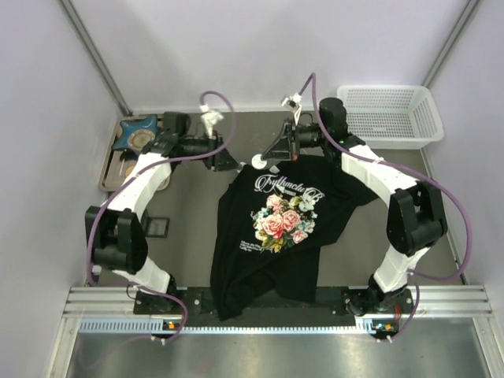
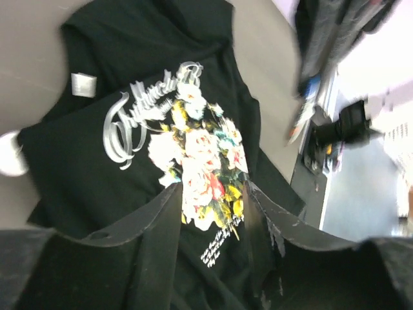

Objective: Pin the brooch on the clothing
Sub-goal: Open the brooch.

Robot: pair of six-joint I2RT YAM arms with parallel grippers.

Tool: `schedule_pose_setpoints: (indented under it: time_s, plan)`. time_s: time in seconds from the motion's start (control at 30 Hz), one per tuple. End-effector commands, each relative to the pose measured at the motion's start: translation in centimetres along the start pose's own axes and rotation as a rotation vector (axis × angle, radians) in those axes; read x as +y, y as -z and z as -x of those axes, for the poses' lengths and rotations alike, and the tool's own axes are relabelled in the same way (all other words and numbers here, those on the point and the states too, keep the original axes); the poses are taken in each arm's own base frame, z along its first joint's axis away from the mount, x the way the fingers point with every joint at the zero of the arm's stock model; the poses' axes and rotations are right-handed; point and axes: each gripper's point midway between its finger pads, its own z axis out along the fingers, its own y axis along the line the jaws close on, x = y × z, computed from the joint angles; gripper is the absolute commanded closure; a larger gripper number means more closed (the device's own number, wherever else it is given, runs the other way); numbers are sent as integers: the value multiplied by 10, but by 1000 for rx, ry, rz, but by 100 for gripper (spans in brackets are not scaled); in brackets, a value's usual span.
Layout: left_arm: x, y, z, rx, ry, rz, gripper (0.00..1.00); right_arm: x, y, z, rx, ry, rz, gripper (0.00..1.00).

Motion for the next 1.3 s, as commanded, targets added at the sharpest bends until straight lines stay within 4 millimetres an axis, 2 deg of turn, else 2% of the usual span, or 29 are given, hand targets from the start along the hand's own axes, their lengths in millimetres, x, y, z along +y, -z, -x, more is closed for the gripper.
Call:
schedule_pose_setpoints:
  time_s: [0.0,0.07,0.1,0.17,0.2,0.5,0.77,0.9,1.1,1.27]
  plan:
    - [-2,37,62,-339,40,-44,51,5,9,50,-154,-76,28,100]
    - [-10,37,60,-338,61,-65,49,5,9,58,-198,-66,39,100]
    - [-12,35,59,-337,54,-70,48,7,9,57,-204,-127,51,100]
    - [-23,32,64,-348,24,-87,48,10,9,63,-233,-113,74,100]
    - [-25,31,64,-353,25,-90,48,9,8,60,-232,-162,86,100]
    - [-53,29,87,-465,48,-193,44,15,5,67,-258,-172,127,100]
    - [-49,21,88,-462,60,-198,47,18,4,68,-259,-160,126,100]
    - [-53,14,85,-443,59,-213,48,21,1,68,-251,-149,133,100]
    - [-54,8,80,-427,64,-209,58,23,0,68,-250,-142,134,100]
    - [-53,7,78,-418,72,-211,61,23,1,69,-251,-139,133,100]
